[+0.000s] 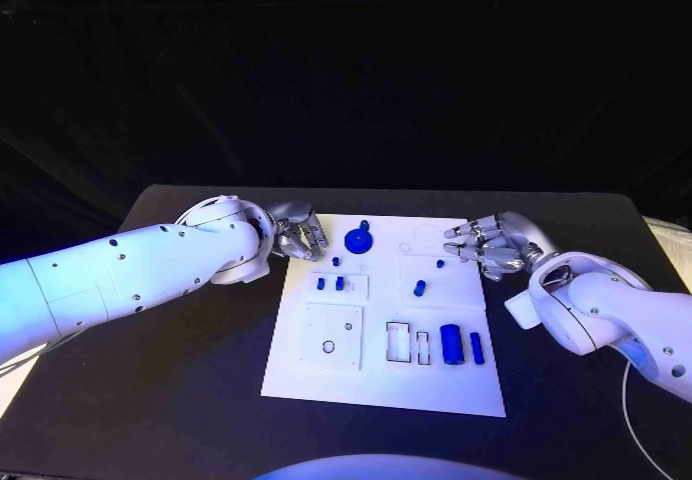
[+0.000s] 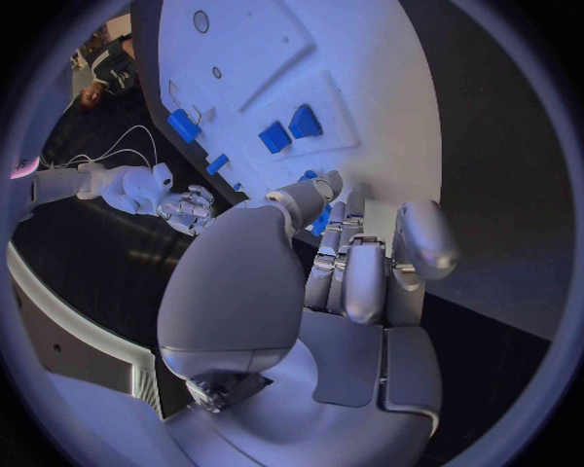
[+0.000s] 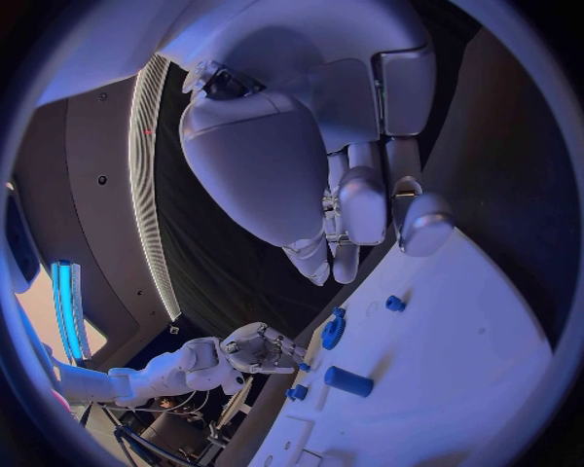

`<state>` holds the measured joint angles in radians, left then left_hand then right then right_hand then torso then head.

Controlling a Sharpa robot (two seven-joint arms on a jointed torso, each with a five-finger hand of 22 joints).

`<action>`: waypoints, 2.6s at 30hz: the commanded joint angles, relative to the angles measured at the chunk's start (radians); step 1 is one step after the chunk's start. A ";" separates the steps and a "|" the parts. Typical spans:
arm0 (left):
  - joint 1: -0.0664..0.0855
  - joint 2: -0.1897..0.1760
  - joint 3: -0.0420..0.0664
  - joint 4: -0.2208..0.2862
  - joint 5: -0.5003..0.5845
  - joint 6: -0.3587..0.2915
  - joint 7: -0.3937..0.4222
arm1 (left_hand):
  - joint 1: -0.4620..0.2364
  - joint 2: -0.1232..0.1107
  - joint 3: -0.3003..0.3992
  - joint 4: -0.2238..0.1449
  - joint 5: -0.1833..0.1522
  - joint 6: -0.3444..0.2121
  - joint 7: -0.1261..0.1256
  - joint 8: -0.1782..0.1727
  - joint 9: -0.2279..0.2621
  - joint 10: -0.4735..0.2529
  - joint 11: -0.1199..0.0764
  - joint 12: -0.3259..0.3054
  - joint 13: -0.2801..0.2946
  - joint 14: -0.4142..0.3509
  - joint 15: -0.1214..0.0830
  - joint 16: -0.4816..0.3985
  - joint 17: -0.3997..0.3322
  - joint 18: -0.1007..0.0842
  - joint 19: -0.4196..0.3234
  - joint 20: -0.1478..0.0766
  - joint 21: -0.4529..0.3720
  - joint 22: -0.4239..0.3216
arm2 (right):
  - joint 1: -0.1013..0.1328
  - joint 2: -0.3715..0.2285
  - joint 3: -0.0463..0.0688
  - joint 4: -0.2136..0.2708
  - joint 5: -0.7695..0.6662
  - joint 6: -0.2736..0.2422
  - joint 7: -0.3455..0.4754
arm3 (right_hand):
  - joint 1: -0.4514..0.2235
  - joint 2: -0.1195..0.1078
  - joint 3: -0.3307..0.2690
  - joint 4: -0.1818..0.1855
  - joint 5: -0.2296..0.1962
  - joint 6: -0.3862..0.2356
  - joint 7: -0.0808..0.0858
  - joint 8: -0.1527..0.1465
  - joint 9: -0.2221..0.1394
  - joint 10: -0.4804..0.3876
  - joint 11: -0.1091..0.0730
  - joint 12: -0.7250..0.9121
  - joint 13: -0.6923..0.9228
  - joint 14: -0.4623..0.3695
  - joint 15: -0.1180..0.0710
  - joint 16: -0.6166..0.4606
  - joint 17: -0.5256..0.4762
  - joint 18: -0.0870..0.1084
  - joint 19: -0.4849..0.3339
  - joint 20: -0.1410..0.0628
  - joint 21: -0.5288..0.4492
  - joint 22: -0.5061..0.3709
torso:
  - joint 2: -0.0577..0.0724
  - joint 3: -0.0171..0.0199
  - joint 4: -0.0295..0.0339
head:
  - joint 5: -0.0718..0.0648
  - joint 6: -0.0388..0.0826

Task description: Assemble the parts on the task board

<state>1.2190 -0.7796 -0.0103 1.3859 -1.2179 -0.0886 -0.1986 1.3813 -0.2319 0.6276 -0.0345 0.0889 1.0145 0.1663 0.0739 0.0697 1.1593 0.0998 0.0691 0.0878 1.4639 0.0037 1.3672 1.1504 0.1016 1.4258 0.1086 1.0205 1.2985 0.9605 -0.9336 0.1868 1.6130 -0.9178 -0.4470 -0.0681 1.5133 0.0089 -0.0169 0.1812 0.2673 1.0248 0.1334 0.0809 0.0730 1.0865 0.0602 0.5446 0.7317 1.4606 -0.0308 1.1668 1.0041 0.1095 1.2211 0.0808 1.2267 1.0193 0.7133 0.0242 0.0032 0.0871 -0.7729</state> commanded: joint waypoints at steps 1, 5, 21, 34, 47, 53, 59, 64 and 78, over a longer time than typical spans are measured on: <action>0.009 -0.021 0.001 -0.003 0.253 -0.083 0.135 | 0.009 0.009 0.007 -0.001 0.004 0.023 0.003 0.011 0.003 -0.005 0.002 0.005 -0.002 -0.003 0.007 -0.025 -0.043 0.014 -0.021 -0.001 -0.050 -0.023 | 0.003 0.001 0.002 -0.017 -0.120 0.063 0.022 | 0.035 -0.009 0.029 -0.013 -0.018 0.020 0.006 0.001 -0.001 -0.029 -0.007 -0.095 -0.091 0.005 0.005 -0.013 -0.013 0.008 0.018 0.000 0.005 0.012 | -0.002 0.0007 -0.0009 | 0.000 0.003; 0.013 -0.062 -0.001 0.014 0.563 -0.144 0.254 | 0.038 0.033 0.022 -0.019 0.003 0.051 0.006 0.027 0.006 0.019 0.002 0.030 0.002 -0.067 0.004 -0.105 -0.174 0.039 -0.086 -0.003 -0.194 -0.088 | 0.009 -0.003 0.004 -0.023 -0.256 0.100 0.008 | 0.062 -0.036 0.083 -0.031 -0.028 0.041 0.005 -0.002 -0.003 -0.005 0.004 -0.229 -0.250 0.015 0.011 -0.009 -0.006 0.004 0.036 0.005 0.017 0.032 | -0.001 0.0005 -0.0016 | -0.007 0.009; -0.006 -0.143 -0.028 0.149 1.321 -0.209 0.526 | 0.025 0.080 -0.071 -0.022 0.001 0.084 -0.016 0.058 0.005 0.069 -0.031 0.164 0.054 -0.179 -0.015 -0.241 -0.400 0.079 -0.207 -0.018 -0.442 -0.201 | 0.030 0.029 0.005 -0.007 -0.793 0.219 -0.193 | 0.024 -0.107 0.215 -0.018 -0.111 0.057 -0.003 -0.015 -0.005 0.022 0.009 -0.397 -0.521 0.020 0.010 0.004 0.005 0.000 0.053 0.009 0.033 0.060 | 0.000 -0.0024 0.0001 | -0.065 0.025; -0.011 -0.160 -0.029 0.190 1.345 -0.186 0.540 | 0.021 0.086 -0.096 -0.027 0.002 0.070 -0.012 0.058 0.001 0.037 -0.028 0.198 0.070 -0.199 -0.012 -0.268 -0.448 0.080 -0.217 -0.017 -0.476 -0.220 | 0.031 0.071 0.002 -0.011 -0.894 0.322 -0.255 | 0.010 -0.128 0.267 -0.010 -0.139 0.060 -0.011 -0.015 -0.004 0.024 0.005 -0.421 -0.595 0.019 -0.008 -0.006 -0.006 0.001 0.050 -0.007 0.025 0.054 | 0.000 -0.0005 0.0017 | -0.068 0.017; -0.012 -0.159 -0.029 0.207 1.345 -0.170 0.540 | 0.018 0.088 -0.102 -0.027 0.002 0.066 -0.012 0.059 0.000 0.028 -0.026 0.207 0.074 -0.203 -0.011 -0.271 -0.456 0.080 -0.218 -0.016 -0.480 -0.223 | 0.031 0.107 -0.009 -0.036 -0.903 0.342 -0.246 | 0.007 -0.119 0.304 -0.010 -0.149 0.073 -0.013 -0.012 -0.002 0.042 0.002 -0.423 -0.626 0.021 -0.013 -0.006 -0.005 0.000 0.053 -0.012 0.024 0.056 | -0.001 -0.0001 0.0002 | -0.063 0.010; -0.013 -0.156 -0.029 0.209 1.345 -0.167 0.539 | 0.017 0.089 -0.105 -0.027 0.002 0.065 -0.011 0.060 0.000 0.024 -0.026 0.211 0.076 -0.205 -0.011 -0.273 -0.460 0.080 -0.218 -0.016 -0.483 -0.225 | 0.031 0.118 -0.015 -0.051 -0.903 0.358 -0.248 | 0.005 -0.112 0.346 -0.015 -0.174 0.085 -0.013 -0.011 -0.001 0.058 0.003 -0.425 -0.650 0.023 -0.013 -0.003 -0.001 -0.001 0.057 -0.012 0.026 0.060 | -0.001 -0.0005 0.0011 | -0.064 0.008; -0.015 -0.154 -0.029 0.215 1.345 -0.164 0.537 | 0.016 0.090 -0.107 -0.027 0.003 0.064 -0.011 0.060 0.000 0.021 -0.025 0.214 0.077 -0.206 -0.010 -0.274 -0.462 0.080 -0.219 -0.015 -0.484 -0.225 | 0.031 0.132 -0.020 -0.061 -0.904 0.387 -0.252 | 0.007 -0.100 0.387 -0.029 -0.187 0.104 -0.015 -0.006 0.002 0.082 -0.002 -0.423 -0.663 0.026 -0.015 0.002 0.005 -0.002 0.061 -0.014 0.029 0.066 | -0.001 -0.0007 0.0003 | -0.062 0.003; -0.016 -0.152 -0.029 0.222 1.345 -0.162 0.537 | 0.016 0.090 -0.107 -0.027 0.003 0.064 -0.011 0.060 0.000 0.021 -0.025 0.214 0.077 -0.206 -0.010 -0.274 -0.462 0.080 -0.219 -0.015 -0.484 -0.225 | 0.031 0.142 -0.024 -0.068 -0.913 0.409 -0.260 | -0.001 -0.099 0.406 -0.038 -0.192 0.119 -0.017 -0.002 0.005 0.099 -0.004 -0.422 -0.666 0.026 -0.015 0.004 0.007 -0.002 0.062 -0.015 0.030 0.068 | 0.000 -0.0010 0.0018 | -0.063 0.000; -0.016 -0.151 -0.029 0.230 1.345 -0.156 0.533 | 0.015 0.090 -0.108 -0.027 0.003 0.062 -0.011 0.060 0.000 0.019 -0.025 0.216 0.078 -0.207 -0.010 -0.275 -0.464 0.080 -0.219 -0.015 -0.485 -0.226 | 0.030 0.150 -0.030 -0.068 -0.940 0.341 -0.275 | -0.025 -0.093 0.439 -0.067 -0.200 0.160 -0.022 0.011 0.018 0.155 -0.012 -0.421 -0.664 0.031 -0.004 0.014 0.013 -0.009 0.083 -0.008 0.052 0.100 | -0.003 -0.0005 -0.0003 | -0.062 -0.004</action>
<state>1.2028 -0.9322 -0.0402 1.6126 0.1219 -0.2669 0.3249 1.3970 -0.1474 0.5263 -0.0602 0.0886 1.0839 0.1529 0.1309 0.0711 1.1843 0.0748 0.2792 0.1640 1.2636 -0.0068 1.0970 0.6873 0.1633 1.2129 0.0912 0.5421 1.0731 1.0030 -0.7854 0.1661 1.5466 -1.8451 -0.1174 -0.3322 1.4956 -0.0859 0.4157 0.1129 0.0667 1.1799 0.1119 0.0876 0.0886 1.2342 0.0492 0.1195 0.0674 1.4629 -0.0396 1.1765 1.0181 0.1084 1.2967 0.0737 1.2735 1.1185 0.7111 0.0231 0.0035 0.0255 -0.7766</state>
